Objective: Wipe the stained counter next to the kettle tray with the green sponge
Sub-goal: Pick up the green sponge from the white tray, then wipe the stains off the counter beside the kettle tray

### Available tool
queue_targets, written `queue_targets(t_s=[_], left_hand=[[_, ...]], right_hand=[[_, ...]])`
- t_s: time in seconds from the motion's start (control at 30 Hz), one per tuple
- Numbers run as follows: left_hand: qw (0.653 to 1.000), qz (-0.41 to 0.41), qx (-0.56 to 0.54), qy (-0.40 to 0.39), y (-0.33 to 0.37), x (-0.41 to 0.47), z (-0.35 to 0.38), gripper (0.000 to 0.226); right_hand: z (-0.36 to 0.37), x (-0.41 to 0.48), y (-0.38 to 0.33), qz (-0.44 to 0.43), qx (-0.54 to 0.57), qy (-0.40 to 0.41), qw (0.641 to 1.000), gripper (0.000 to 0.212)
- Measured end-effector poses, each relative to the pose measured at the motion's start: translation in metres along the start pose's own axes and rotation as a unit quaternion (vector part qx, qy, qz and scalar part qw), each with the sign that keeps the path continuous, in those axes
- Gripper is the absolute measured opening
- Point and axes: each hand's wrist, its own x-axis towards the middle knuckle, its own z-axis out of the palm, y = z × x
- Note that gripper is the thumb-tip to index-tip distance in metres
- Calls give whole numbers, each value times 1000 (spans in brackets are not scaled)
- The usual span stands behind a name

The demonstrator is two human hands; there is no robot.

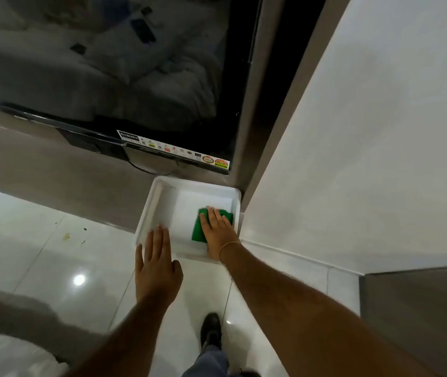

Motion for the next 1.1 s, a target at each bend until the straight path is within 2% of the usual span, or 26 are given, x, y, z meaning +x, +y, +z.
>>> queue_targets(t_s=[0.1,0.27,0.47,0.57,0.63,0.77,0.83,0.93,1.1], left_hand=[[1000,-12,14,-18,-8,2,6,80],[1000,-15,11,-9,-16,2,19,77],[1000,-3,-3,6,-11,6,25,79],[1000,7,-18,13,6,9,24,81],[999,-5,-49,23,38,12,17,82],[993,-24,-102,56,113,19,1,82],[993,6,-103,48,146,19,-3,83],[991,80,-95,42,198,8,3,81],[957,283,-65,-10,305,-35,35,80]], right_hand=[[6,9,5,23,-35,1,999,106],[14,19,-5,52,-10,21,998,96],[8,31,-3,65,-2,9,998,102],[-14,27,5,62,51,19,997,106],[-30,11,9,69,88,53,992,94],[-48,-40,26,93,174,180,964,65],[-51,-77,48,123,207,225,944,58],[-43,-138,95,176,197,256,930,58],[-29,-264,177,329,247,287,865,56]])
